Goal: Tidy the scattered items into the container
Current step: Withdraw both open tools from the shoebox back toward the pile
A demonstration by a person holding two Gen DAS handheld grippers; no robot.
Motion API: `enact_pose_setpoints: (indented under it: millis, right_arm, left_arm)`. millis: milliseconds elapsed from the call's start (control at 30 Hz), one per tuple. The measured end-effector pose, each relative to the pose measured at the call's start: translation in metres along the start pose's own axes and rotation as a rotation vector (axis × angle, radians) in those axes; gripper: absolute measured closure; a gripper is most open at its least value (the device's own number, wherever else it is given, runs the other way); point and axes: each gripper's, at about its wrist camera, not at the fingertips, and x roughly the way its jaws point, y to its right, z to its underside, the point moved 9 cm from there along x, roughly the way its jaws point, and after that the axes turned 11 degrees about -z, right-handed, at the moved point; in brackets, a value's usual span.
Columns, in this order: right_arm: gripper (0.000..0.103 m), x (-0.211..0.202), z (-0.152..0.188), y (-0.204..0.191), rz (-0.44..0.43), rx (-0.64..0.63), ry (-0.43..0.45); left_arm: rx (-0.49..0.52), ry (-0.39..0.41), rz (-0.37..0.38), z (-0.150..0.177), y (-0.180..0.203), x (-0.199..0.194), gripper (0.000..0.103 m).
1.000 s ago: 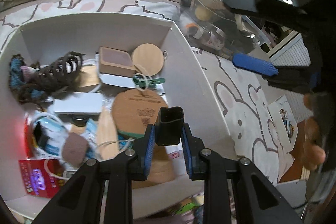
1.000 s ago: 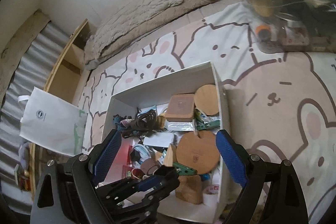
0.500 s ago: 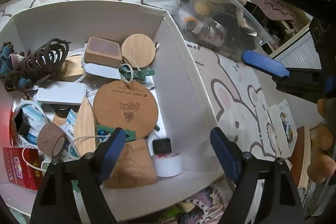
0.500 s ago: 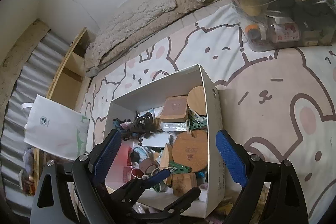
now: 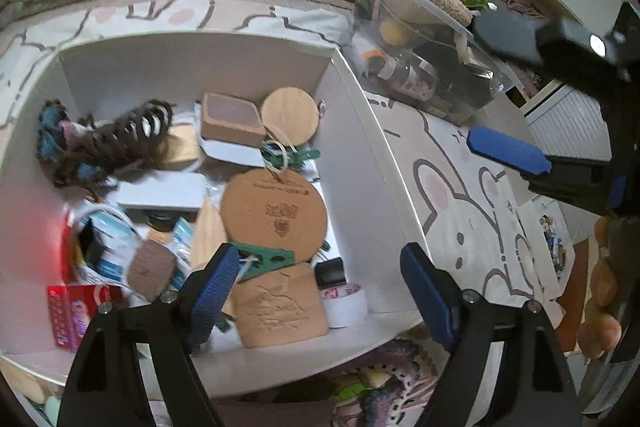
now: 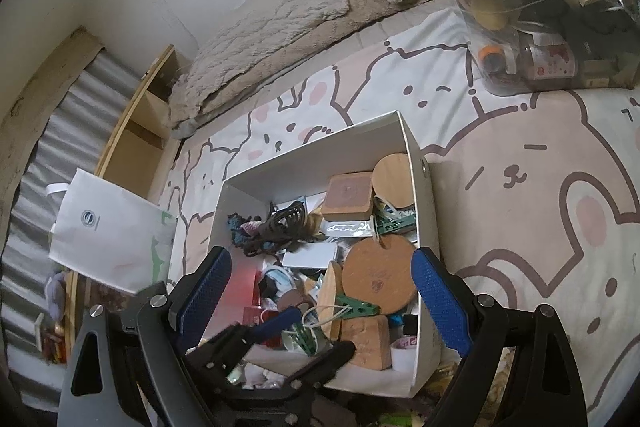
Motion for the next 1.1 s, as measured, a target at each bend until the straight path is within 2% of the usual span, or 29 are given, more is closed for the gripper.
enact_pose_setpoints:
  millis: [433, 500, 633, 700, 800, 833, 867, 1100]
  right_arm:
    - [0.011, -0.025, 0.02, -0.016, 0.037, -0.06, 0.015]
    - [0.011, -0.03, 0.025, -0.018, 0.048, -0.074, 0.019]
    - [0.011, -0.036, 0.035, -0.025, 0.078, -0.117, 0.017]
    - [0.011, -0.038, 0.041, -0.029, 0.097, -0.146, 0.014]
    - [0.011, -0.045, 0.049, -0.035, 0.142, -0.198, 0.029]
    - [0.009, -0.048, 0.05, -0.037, 0.157, -0.215, 0.043]
    - [0.0, -0.053, 0.052, -0.039, 0.174, -0.235, 0.068]
    - [0.0, -0.072, 0.061, -0.053, 0.181, -0.27, 0.123]
  left_arm:
    - [-0.003, 0.062, -0.102, 0.001, -0.033, -0.041, 0.019]
    - [-0.006, 0.07, -0.118, 0.003, -0.038, -0.047, 0.014]
    - [-0.013, 0.097, -0.145, 0.005, -0.048, -0.063, 0.01]
    - [-0.013, 0.112, -0.155, 0.005, -0.051, -0.071, 0.004]
    - [-0.015, 0.135, -0.166, 0.006, -0.057, -0.086, 0.0]
    - [-0.015, 0.145, -0.172, 0.006, -0.059, -0.092, 0.0]
    - [-0.016, 0.156, -0.18, 0.007, -0.061, -0.098, 0.0]
    - [-0.005, 0.239, -0.216, 0.005, -0.067, -0.138, 0.0]
